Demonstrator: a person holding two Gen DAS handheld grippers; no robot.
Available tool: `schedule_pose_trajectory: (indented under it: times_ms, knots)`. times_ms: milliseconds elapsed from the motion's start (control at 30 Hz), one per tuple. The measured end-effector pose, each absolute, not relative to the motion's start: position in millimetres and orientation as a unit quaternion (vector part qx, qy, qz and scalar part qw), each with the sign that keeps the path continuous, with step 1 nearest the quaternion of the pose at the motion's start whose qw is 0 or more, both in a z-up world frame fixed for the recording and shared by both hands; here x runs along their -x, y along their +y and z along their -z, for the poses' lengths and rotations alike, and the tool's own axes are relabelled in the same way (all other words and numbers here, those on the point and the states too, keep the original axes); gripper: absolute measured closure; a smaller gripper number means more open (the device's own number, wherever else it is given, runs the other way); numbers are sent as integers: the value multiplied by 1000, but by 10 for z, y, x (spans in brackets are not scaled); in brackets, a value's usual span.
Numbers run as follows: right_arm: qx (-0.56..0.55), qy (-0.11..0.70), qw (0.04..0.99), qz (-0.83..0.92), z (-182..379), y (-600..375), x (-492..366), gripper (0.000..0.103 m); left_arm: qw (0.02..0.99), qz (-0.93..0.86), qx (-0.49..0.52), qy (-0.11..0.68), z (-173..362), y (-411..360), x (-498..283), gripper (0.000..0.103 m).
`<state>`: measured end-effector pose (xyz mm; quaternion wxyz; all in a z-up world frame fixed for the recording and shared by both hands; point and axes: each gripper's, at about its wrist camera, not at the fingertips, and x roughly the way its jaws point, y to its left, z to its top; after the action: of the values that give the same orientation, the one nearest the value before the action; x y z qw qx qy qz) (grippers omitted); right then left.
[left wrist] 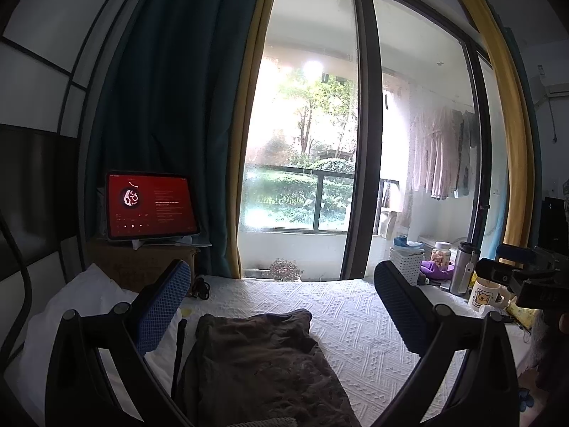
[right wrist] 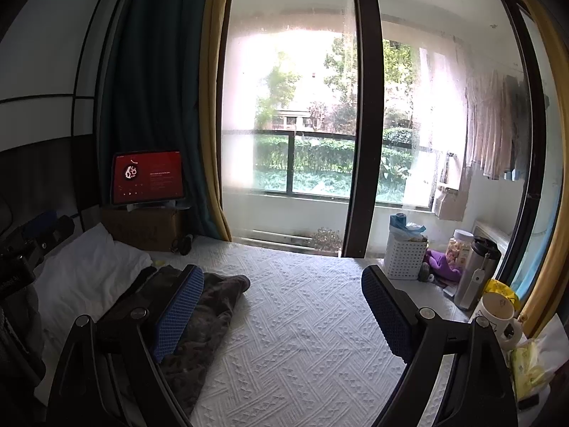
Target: Fold small clothes
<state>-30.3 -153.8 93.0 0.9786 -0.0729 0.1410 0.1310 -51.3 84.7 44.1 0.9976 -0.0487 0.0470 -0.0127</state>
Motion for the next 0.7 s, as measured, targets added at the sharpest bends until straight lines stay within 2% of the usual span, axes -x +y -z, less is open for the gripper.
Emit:
schedule_pose_trajectory:
  times_ms: [700]
  knots:
    - [73,143,978,-129,-926,-1548,308,11,997,18,47,51,-442,815,502,1]
